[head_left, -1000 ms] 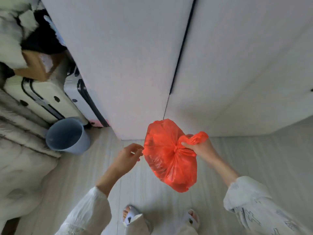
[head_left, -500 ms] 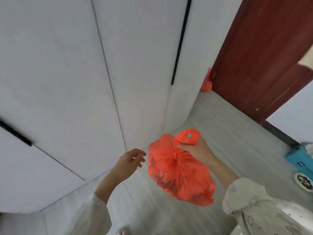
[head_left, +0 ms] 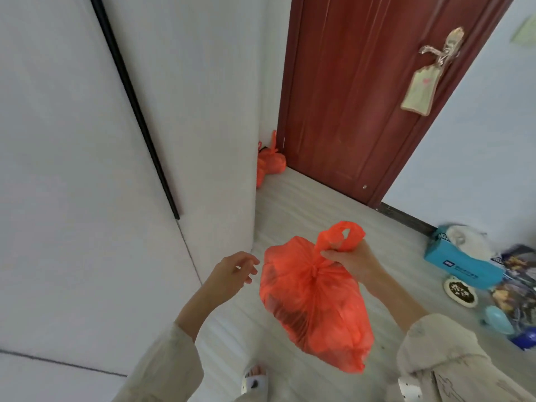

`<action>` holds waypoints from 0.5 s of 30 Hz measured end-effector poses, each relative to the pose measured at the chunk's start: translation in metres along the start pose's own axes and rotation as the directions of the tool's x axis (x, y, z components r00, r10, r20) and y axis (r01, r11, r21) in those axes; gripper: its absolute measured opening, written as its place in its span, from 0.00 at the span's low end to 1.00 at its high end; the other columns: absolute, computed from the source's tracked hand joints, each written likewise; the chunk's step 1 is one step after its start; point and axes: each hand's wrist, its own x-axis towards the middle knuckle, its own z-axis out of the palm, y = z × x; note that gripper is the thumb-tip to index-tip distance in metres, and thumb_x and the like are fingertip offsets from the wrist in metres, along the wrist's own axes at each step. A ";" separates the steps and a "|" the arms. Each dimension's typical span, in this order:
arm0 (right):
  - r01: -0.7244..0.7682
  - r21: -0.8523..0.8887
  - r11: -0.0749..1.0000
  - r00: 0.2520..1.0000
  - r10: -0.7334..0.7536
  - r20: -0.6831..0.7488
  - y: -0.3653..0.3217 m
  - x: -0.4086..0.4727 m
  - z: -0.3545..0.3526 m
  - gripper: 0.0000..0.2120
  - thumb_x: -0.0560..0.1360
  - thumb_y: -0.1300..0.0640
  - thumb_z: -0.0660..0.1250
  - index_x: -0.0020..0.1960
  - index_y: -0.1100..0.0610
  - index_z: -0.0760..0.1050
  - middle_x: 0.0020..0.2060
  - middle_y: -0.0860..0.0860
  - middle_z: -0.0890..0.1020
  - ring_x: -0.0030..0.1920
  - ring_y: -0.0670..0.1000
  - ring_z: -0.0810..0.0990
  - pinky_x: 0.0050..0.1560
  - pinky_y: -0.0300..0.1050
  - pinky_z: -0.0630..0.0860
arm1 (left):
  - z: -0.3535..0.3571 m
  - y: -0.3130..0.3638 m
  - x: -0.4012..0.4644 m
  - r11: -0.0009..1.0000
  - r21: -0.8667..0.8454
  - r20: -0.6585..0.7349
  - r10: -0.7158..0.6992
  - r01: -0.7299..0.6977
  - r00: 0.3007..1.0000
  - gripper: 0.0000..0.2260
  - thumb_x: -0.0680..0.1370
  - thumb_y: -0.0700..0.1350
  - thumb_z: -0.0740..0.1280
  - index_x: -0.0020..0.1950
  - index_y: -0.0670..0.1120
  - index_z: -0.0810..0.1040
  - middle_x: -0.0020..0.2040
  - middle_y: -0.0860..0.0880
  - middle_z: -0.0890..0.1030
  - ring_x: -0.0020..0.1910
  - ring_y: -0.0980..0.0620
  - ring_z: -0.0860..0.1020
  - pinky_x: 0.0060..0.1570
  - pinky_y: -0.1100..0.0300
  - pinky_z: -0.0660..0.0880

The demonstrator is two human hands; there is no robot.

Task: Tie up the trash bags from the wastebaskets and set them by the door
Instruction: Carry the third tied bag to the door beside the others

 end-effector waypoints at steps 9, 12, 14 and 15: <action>-0.127 0.144 0.981 0.989 0.136 -0.055 -0.021 0.185 -0.063 0.10 0.67 0.65 0.73 0.39 0.51 0.77 0.40 0.53 0.81 0.43 0.52 0.80 0.55 0.53 0.77 | 0.012 0.084 0.198 0.988 0.125 0.127 0.070 -0.086 0.989 0.09 0.79 0.42 0.56 0.47 0.46 0.76 0.38 0.54 0.78 0.31 0.63 0.77 0.36 0.70 0.71; -0.136 0.139 0.981 0.989 0.143 -0.047 -0.022 0.254 -0.079 0.09 0.67 0.65 0.73 0.42 0.54 0.77 0.40 0.53 0.81 0.42 0.51 0.80 0.49 0.48 0.78 | 0.017 0.096 0.258 0.992 0.117 0.127 0.039 -0.054 0.991 0.09 0.79 0.43 0.57 0.44 0.52 0.75 0.38 0.56 0.78 0.29 0.67 0.76 0.33 0.73 0.70; -0.111 0.122 0.986 0.994 0.112 -0.003 -0.025 0.301 -0.088 0.09 0.68 0.66 0.72 0.39 0.54 0.77 0.36 0.50 0.80 0.37 0.47 0.78 0.42 0.41 0.75 | 0.022 0.105 0.300 0.994 0.103 0.107 0.018 -0.029 0.994 0.12 0.79 0.42 0.56 0.41 0.55 0.74 0.38 0.55 0.78 0.29 0.67 0.76 0.32 0.75 0.70; -0.102 0.114 0.988 0.995 0.100 0.019 -0.027 0.326 -0.092 0.10 0.68 0.67 0.71 0.37 0.52 0.76 0.35 0.49 0.80 0.36 0.46 0.77 0.40 0.39 0.74 | 0.025 0.111 0.321 0.996 0.094 0.091 0.005 -0.013 0.996 0.13 0.79 0.41 0.56 0.41 0.55 0.73 0.38 0.54 0.78 0.29 0.67 0.76 0.31 0.75 0.70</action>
